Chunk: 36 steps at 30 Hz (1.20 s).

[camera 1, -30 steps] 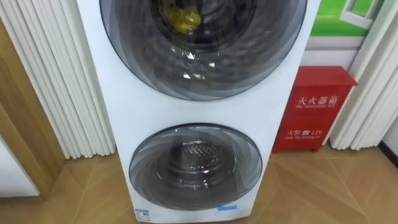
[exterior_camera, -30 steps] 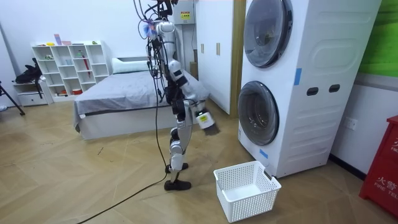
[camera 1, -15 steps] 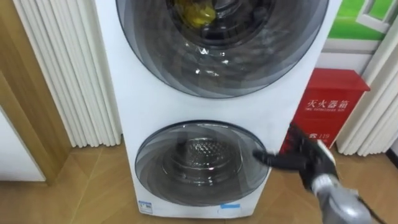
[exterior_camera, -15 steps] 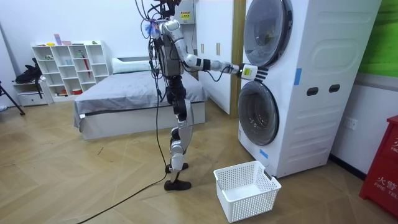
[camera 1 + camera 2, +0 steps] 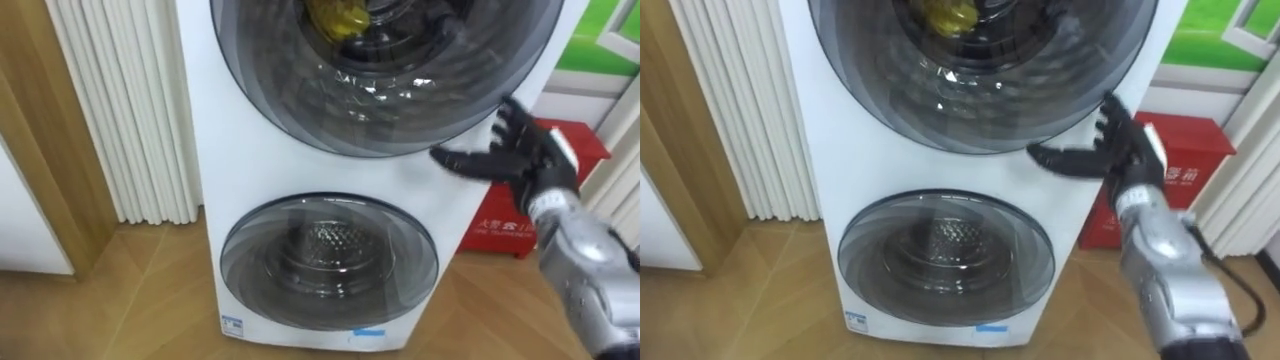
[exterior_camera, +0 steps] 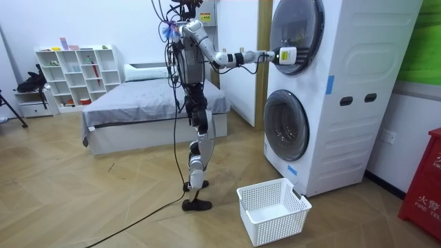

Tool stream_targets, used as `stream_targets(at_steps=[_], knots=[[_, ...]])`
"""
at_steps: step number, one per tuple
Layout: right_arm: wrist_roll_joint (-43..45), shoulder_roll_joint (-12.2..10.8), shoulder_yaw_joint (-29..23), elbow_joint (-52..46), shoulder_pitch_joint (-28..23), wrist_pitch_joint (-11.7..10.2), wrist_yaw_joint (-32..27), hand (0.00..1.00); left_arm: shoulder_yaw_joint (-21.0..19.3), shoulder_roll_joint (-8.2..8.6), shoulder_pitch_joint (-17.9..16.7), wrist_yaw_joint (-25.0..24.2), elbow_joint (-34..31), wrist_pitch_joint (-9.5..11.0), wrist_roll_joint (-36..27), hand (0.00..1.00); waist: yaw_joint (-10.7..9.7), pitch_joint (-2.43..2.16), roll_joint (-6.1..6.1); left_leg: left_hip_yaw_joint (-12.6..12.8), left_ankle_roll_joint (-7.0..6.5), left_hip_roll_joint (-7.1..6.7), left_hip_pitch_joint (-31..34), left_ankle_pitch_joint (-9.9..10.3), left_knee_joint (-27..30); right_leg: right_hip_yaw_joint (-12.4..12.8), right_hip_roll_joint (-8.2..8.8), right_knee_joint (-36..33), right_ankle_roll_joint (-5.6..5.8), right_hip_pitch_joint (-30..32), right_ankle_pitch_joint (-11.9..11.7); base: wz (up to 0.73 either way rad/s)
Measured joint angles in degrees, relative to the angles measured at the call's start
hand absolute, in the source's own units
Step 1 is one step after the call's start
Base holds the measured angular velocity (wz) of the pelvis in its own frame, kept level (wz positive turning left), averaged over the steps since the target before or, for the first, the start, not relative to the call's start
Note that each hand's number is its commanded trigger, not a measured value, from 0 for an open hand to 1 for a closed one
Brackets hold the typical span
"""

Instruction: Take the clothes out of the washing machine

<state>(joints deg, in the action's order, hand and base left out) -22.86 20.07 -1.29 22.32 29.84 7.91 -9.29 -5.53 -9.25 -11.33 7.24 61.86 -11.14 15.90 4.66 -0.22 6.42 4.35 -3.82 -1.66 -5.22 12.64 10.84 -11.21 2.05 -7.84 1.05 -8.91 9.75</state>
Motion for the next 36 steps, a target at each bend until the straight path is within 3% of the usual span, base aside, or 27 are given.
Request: stream_targets(at_steps=[11,13,23,29,36], knots=[[3.5,0.6,0.0,0.0,3.3,0.5,-0.6,0.0,-0.1,-0.8,-0.2,-0.1,0.0,-0.2,1.3,0.0,0.1,-0.03,-0.03,-0.1,0.0,-0.01,2.2,0.0,1.1,-0.9,0.15,-0.2,-0.01,1.7,0.0,0.0],[3.7,0.8,0.0,0.0,4.7,1.7,-0.9,0.0,-0.1,-0.84,-0.2,0.0,-0.1,-0.3,2.4,0.0,0.0,-0.05,-0.07,-0.1,-0.02,0.05,3.5,0.0,1.7,-1.1,0.25,-1.0,-0.07,3.2,0.0,0.0],[5.0,1.3,0.0,0.0,5.1,2.2,-1.5,0.0,-0.4,-0.96,-0.2,-0.2,-0.6,-1.0,2.4,0.0,0.0,-0.1,-0.08,-0.1,-0.15,-0.02,4.4,-0.1,2.2,-1.6,0.44,-1.2,-0.07,3.8,0.0,0.0],[4.1,3.7,0.0,0.0,5.9,3.5,-2.9,0.0,-0.5,-0.99,-1.0,-0.3,-3.2,-1.1,2.4,0.0,-0.1,-0.13,-0.07,0.1,-0.16,0.0,4.7,-0.1,2.4,-1.6,0.5,-1.4,-0.08,4.2,0.0,0.0],[-4.0,9.5,0.0,1.6,7.7,3.5,-2.4,0.0,-1.7,-1.05,-2.3,-0.3,-5.7,-1.0,2.4,0.0,-0.1,-0.16,0.09,0.0,-0.16,-0.03,4.1,-0.1,2.4,-1.6,0.46,-0.9,-0.08,3.3,0.0,0.0]])
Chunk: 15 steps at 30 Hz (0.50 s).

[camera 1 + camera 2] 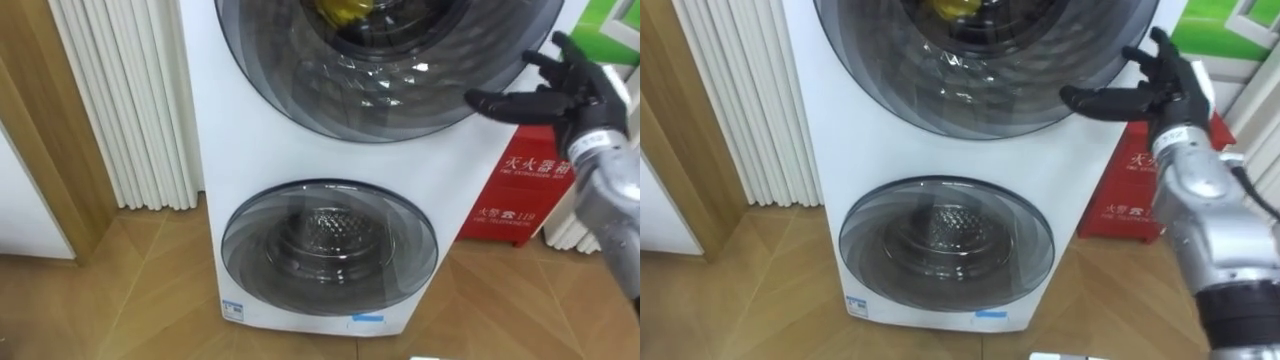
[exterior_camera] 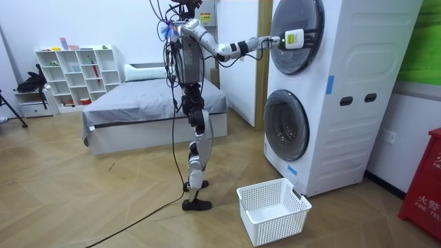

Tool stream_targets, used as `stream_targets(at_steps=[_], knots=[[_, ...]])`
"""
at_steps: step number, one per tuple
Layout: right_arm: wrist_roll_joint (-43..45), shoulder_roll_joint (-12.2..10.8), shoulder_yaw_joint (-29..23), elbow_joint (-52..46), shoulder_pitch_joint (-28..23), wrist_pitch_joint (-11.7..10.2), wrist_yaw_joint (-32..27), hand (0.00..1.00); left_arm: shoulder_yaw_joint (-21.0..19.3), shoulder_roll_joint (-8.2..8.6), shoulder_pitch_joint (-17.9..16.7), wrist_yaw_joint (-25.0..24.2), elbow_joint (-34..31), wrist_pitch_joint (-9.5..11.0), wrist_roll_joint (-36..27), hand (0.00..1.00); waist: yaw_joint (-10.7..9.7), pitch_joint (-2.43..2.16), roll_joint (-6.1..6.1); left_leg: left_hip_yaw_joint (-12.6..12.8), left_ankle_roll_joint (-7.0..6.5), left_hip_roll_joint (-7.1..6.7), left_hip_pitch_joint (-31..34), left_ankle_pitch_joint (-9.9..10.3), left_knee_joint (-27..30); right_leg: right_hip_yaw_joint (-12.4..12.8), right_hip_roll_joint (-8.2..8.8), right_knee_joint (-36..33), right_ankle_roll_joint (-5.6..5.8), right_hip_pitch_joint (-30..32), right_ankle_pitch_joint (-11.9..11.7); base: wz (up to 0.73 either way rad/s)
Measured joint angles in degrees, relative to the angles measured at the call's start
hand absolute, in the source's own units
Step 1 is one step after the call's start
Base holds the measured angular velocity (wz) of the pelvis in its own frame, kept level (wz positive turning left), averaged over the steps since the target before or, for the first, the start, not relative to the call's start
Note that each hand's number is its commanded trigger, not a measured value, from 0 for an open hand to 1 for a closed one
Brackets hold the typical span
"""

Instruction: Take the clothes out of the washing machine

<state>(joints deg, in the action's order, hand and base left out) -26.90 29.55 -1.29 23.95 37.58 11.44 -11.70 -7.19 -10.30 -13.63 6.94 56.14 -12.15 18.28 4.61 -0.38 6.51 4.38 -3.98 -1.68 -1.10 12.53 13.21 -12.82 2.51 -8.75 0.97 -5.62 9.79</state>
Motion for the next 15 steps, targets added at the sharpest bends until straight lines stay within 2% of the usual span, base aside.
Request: stream_targets(at_steps=[4,6,12,15], knots=[[0.0,2.3,0.0,0.0,0.0,-0.1,0.6,0.0,-0.6,0.01,-1.0,0.0,-1.0,0.0,0.0,0.0,-0.1,0.02,0.27,-0.1,0.01,0.01,-0.7,0.0,-0.5,0.1,-0.07,0.1,0.0,-0.6,0.0,0.0],[0.1,2.8,0.0,0.0,0.0,-0.1,0.7,0.0,-0.6,-0.01,-1.3,0.0,-1.0,0.0,0.0,0.0,-0.2,0.09,0.4,-0.1,0.01,0.0,-1.1,0.0,-0.5,0.1,-0.06,0.1,0.0,-1.0,0.0,0.0],[0.6,2.8,0.0,0.0,0.2,-0.1,1.2,0.0,-0.6,-0.15,-1.1,0.0,-1.1,0.0,-0.1,0.0,-1.1,0.31,1.22,-0.2,0.01,0.0,-1.3,0.0,-0.5,0.2,-0.13,0.1,0.0,-1.2,0.0,0.0],[2.8,2.8,0.0,0.0,0.6,0.0,1.5,0.0,-0.6,-0.18,-0.7,0.0,-1.1,0.0,-0.1,0.0,-1.1,0.26,1.39,-0.2,0.01,0.0,-1.0,0.0,-0.5,0.1,-0.11,-0.1,0.0,-0.8,0.0,0.0]])
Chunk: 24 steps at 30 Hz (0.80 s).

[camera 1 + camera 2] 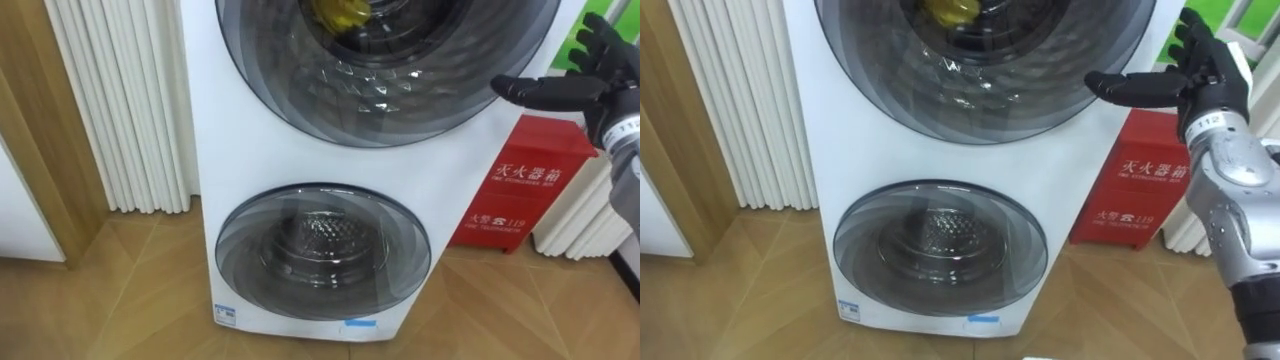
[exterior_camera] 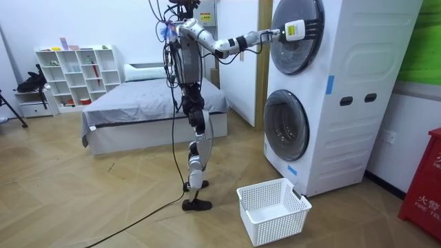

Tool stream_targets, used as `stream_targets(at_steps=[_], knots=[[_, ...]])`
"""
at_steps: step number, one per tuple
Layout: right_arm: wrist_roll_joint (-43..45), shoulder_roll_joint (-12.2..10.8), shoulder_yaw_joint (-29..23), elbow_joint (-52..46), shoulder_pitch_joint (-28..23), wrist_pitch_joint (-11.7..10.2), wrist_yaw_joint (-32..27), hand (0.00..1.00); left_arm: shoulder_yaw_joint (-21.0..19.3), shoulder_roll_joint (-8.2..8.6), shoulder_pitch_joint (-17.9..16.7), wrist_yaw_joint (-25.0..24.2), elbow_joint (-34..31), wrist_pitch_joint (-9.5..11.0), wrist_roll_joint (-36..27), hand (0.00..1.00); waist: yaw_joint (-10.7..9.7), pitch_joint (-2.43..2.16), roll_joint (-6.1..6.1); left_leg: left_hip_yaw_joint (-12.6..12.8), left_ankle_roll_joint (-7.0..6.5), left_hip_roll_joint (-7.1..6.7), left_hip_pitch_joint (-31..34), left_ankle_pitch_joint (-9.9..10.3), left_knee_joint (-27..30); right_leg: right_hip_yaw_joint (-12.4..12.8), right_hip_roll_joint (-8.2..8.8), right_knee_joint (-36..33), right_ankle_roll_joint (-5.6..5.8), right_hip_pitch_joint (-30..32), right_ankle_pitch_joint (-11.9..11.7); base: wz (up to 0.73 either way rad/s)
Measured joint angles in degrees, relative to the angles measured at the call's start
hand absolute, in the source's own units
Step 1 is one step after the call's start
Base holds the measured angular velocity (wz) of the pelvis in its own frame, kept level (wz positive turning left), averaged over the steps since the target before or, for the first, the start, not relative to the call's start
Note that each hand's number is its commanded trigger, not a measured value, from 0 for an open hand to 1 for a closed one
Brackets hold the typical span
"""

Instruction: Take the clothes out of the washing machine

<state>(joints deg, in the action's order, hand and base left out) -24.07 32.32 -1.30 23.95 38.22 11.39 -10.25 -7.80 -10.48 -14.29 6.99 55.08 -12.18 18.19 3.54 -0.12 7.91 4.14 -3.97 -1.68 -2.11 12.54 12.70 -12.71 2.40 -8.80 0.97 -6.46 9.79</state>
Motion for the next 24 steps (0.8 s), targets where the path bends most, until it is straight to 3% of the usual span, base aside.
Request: stream_targets(at_steps=[24], knots=[[0.9,0.0,0.2,0.6,1.4,0.0,1.7,0.0,0.0,-0.82,-0.6,0.4,-1.2,-0.1,0.0,0.0,1.6,0.03,0.38,-0.8,0.0,-0.04,0.3,0.0,0.1,-0.4,-0.07,0.1,0.0,-0.1,0.0,0.01]])
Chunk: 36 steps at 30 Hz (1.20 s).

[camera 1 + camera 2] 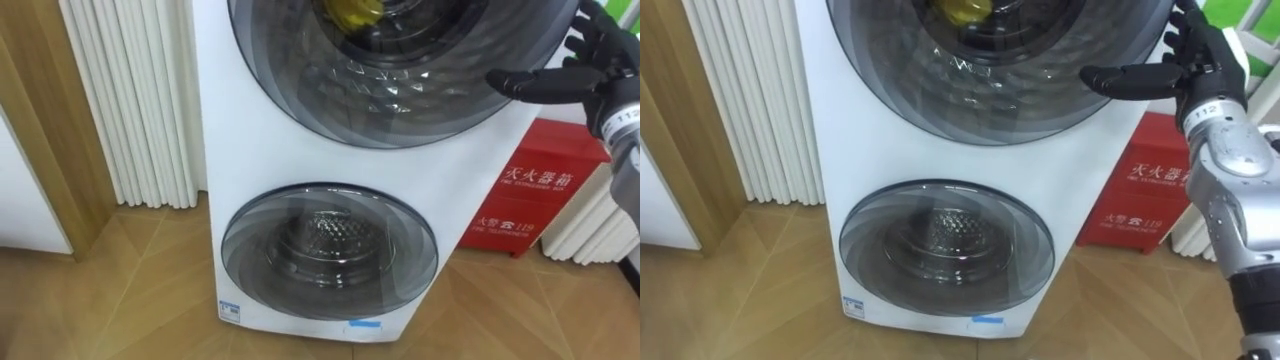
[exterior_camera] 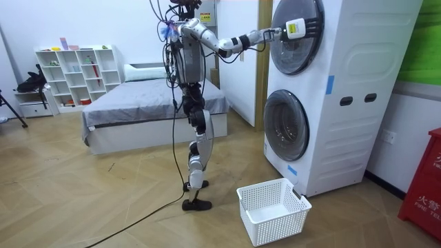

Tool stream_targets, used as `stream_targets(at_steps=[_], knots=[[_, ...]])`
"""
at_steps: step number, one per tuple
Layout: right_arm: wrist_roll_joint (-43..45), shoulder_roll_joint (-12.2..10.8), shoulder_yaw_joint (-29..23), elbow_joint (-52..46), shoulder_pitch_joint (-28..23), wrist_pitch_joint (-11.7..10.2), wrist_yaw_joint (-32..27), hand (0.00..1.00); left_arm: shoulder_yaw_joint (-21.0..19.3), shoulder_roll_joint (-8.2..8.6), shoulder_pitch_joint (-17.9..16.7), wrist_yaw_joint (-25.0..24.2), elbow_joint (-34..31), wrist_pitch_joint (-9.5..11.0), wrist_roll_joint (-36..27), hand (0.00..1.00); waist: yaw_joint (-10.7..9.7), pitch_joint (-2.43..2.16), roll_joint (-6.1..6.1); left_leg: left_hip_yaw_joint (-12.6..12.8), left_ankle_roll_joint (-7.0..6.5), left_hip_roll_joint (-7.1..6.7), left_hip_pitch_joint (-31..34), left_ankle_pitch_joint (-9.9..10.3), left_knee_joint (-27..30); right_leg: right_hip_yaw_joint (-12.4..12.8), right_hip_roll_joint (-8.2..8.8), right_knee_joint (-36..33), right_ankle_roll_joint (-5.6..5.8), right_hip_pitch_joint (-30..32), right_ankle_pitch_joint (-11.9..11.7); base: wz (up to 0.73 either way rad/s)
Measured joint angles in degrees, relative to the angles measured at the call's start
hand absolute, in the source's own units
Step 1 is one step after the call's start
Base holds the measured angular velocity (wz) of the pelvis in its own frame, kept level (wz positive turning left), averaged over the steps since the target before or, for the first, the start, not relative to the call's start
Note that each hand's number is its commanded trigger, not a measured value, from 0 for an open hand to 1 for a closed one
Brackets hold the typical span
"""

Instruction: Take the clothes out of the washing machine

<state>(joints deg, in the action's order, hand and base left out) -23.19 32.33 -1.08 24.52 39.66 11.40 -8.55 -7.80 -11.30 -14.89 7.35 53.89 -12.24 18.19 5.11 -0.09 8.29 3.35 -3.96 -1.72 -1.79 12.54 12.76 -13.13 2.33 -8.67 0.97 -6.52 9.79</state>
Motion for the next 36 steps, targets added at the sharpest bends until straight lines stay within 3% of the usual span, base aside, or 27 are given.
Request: stream_targets(at_steps=[9,16,23,31,36], knots=[[-2.9,0.0,0.0,10.1,6.3,-0.1,0.5,0.0,-0.2,-0.15,-0.2,1.0,0.1,0.0,0.0,0.0,0.6,0.01,0.37,-1.3,0.02,-0.1,0.0,0.0,0.0,-1.3,-0.02,-0.1,0.0,-0.3,0.0,0.07],[-2.8,0.3,1.2,13.2,6.5,-2.6,0.0,0.0,-1.5,-0.83,-0.8,0.9,1.3,1.0,0.0,0.0,1.4,0.09,0.24,-2.0,0.03,-0.12,-0.9,0.0,-0.1,-2.2,0.01,0.1,0.01,-1.4,0.0,0.01],[-3.7,1.4,2.2,15.3,6.5,-2.8,0.5,0.0,-2.2,-1.01,-1.3,0.9,1.4,1.1,0.0,0.0,2.4,0.33,-0.19,-2.3,0.15,-0.11,-1.0,-0.1,0.0,-2.9,0.03,0.1,0.01,-1.7,0.0,0.03],[-3.9,1.4,2.2,14.6,6.6,-2.8,0.3,0.0,-3.8,-0.97,-1.5,0.8,1.3,1.0,0.2,0.0,2.9,-0.01,-0.58,-2.2,0.28,-0.06,-0.8,-0.2,0.0,-2.8,-0.05,0.0,0.01,-1.4,0.0,-0.01],[-4.4,1.4,2.9,10.3,6.4,-2.6,-0.8,0.0,-3.2,-1.01,-1.4,0.9,1.3,1.1,0.0,0.0,2.2,-0.17,-0.82,-1.8,0.29,0.02,-0.6,-0.2,0.0,-2.7,-0.03,0.0,0.01,-0.9,0.0,-0.05]])
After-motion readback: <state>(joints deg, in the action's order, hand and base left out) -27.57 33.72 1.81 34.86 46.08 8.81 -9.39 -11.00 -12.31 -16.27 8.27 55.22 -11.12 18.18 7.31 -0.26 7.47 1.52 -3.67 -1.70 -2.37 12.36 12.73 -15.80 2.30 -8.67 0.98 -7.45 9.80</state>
